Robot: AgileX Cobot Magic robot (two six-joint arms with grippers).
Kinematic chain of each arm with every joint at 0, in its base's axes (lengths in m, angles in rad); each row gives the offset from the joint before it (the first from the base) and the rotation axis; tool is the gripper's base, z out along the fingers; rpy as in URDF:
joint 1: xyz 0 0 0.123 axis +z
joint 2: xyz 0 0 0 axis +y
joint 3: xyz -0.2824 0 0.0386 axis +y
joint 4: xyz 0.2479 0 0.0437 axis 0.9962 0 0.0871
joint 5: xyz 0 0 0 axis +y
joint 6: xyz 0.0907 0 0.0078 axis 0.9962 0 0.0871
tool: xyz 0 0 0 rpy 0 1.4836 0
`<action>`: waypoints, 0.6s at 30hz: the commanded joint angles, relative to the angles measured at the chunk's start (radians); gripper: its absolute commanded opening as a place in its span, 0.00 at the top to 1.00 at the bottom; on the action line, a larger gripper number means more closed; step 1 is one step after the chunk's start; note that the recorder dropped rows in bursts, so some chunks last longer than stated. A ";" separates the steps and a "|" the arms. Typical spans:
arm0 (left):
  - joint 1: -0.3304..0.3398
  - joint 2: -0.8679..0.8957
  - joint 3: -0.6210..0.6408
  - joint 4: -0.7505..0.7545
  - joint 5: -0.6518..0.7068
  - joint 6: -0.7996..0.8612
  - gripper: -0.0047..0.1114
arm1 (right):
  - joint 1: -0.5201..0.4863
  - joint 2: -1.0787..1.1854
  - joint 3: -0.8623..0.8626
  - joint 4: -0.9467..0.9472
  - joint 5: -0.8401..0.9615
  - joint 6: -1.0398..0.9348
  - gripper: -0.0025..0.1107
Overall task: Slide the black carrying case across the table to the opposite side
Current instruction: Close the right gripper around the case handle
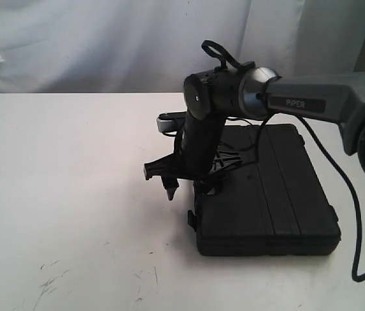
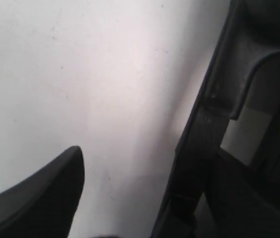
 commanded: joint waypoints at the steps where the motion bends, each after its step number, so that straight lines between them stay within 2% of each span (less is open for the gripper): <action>1: -0.001 -0.005 0.004 0.000 0.002 0.001 0.96 | 0.010 0.002 -0.002 -0.009 -0.003 0.026 0.50; 6: -0.001 -0.005 0.004 0.000 0.002 0.001 0.96 | 0.015 0.002 -0.002 -0.025 0.003 0.055 0.66; 7: -0.001 -0.005 0.004 0.000 0.002 0.001 0.96 | 0.016 0.002 -0.002 -0.025 0.005 0.063 0.72; 8: -0.001 -0.005 0.004 0.000 0.002 0.001 0.96 | 0.019 0.002 -0.002 -0.025 0.005 0.065 0.83; 10: -0.001 -0.005 0.004 0.000 0.002 0.001 0.96 | 0.019 0.002 -0.002 -0.025 -0.011 0.070 0.98; 18: -0.001 -0.005 0.004 0.000 0.002 0.001 0.96 | 0.027 -0.028 -0.043 0.098 -0.077 0.091 0.98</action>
